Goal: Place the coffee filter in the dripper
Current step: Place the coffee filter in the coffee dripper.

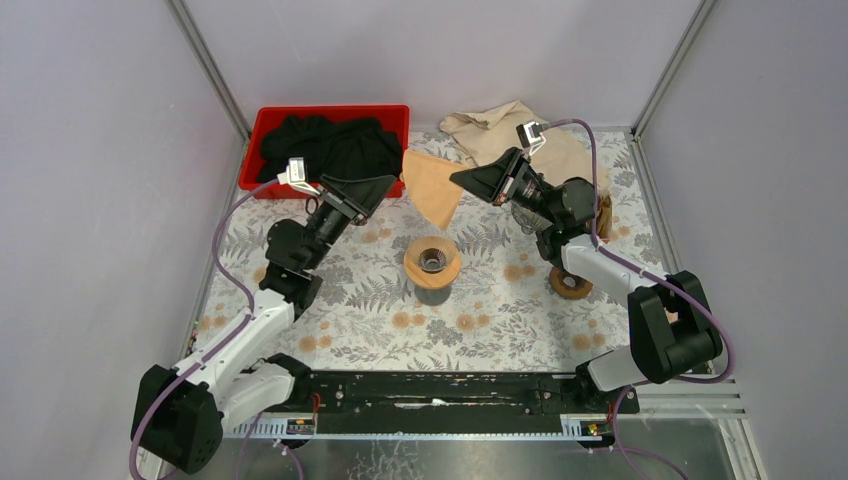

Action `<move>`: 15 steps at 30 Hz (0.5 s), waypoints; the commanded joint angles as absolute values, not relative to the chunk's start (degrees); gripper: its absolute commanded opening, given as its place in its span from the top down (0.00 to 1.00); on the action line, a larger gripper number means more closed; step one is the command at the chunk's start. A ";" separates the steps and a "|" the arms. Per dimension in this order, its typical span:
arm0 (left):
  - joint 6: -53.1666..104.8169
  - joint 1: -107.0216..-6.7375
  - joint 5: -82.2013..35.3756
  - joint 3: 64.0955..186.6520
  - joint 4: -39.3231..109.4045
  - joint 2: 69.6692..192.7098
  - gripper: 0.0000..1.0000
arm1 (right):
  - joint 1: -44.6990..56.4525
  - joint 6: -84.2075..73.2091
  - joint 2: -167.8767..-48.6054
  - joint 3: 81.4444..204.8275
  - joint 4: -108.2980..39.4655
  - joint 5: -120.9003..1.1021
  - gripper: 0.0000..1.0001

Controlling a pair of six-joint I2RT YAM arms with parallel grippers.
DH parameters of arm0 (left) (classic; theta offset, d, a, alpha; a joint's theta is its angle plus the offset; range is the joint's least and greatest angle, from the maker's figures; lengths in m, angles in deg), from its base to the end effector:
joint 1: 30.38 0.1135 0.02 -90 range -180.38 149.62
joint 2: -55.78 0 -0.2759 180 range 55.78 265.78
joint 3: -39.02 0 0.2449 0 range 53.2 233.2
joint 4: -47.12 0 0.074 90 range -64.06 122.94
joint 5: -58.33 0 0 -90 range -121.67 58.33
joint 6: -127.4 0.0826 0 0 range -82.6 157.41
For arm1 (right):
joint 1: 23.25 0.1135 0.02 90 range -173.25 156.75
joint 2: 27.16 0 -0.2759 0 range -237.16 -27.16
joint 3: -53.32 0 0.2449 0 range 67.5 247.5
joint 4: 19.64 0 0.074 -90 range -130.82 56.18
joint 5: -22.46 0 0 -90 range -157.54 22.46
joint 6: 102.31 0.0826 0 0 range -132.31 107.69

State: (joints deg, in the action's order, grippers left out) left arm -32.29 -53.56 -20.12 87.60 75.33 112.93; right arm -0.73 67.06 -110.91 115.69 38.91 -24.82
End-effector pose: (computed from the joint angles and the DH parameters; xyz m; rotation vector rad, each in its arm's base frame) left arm 0.2310 -0.1169 0.3609 -0.3617 1.3414 -1.5095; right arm 0.2791 0.1764 0.3799 -0.2268 1.3147 1.8970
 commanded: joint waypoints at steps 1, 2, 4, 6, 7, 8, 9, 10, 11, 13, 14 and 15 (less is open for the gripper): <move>-30.79 -53.15 -19.94 88.13 77.08 113.05 0.45 | -0.26 67.10 -110.61 116.22 42.64 -24.49 1.00; -30.84 -53.14 -19.67 88.29 77.14 113.32 0.45 | -0.23 67.12 -110.65 116.26 42.72 -24.41 1.00; -30.89 -53.17 -19.31 88.64 77.21 114.00 0.45 | -0.24 67.23 -110.61 116.41 42.81 -24.26 1.00; -31.05 -53.09 -18.92 88.97 77.91 114.69 0.45 | -0.24 67.23 -110.57 116.54 42.83 -24.08 1.00; -31.06 -53.14 -18.63 89.10 78.34 115.05 0.45 | -0.24 67.24 -110.57 116.59 42.71 -24.05 1.00; -31.06 -53.14 -18.51 89.25 78.51 115.33 0.45 | -0.28 67.25 -110.49 116.55 42.74 -23.97 1.00; -31.06 -53.15 -18.23 89.46 78.54 115.59 0.45 | -0.23 67.23 -110.48 116.55 42.73 -23.95 1.00; -31.06 -53.15 -18.05 89.68 78.51 115.93 0.45 | -0.27 67.23 -110.48 116.54 42.74 -23.88 1.00; -31.06 -53.14 -17.89 89.80 78.57 116.20 0.45 | -0.29 67.24 -110.48 116.54 42.73 -23.86 1.00; -31.14 -53.20 -17.71 90.02 78.79 116.77 0.45 | -0.22 67.23 -110.44 116.54 42.73 -23.78 1.00; -31.19 -53.11 -17.56 90.11 78.93 116.87 0.45 | -0.22 67.24 -110.40 116.54 42.69 -23.70 1.00; -31.23 -53.14 -17.45 90.12 79.13 117.01 0.45 | -0.30 67.25 -110.33 116.54 42.65 -23.69 1.00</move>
State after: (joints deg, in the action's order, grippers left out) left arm -32.13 -53.52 -18.92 87.88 75.39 116.60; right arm -0.73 67.10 -110.91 115.69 38.93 -24.76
